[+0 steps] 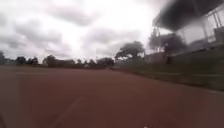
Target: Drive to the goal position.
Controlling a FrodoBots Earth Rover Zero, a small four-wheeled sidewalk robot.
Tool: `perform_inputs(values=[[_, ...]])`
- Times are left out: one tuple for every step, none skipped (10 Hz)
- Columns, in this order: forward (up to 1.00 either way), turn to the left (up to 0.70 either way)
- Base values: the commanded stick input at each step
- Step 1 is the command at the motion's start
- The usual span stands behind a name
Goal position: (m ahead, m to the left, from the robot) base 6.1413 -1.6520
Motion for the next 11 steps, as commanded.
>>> perform_inputs(values=[[0.70,0.00],[0.70,0.00],[0.70,0.00],[0.70,0.00],[0.70,0.00],[0.70,0.00],[0.70,0.00],[0.70,0.00],[0.70,0.00],[0.70,0.00],[0.70,0.00]])
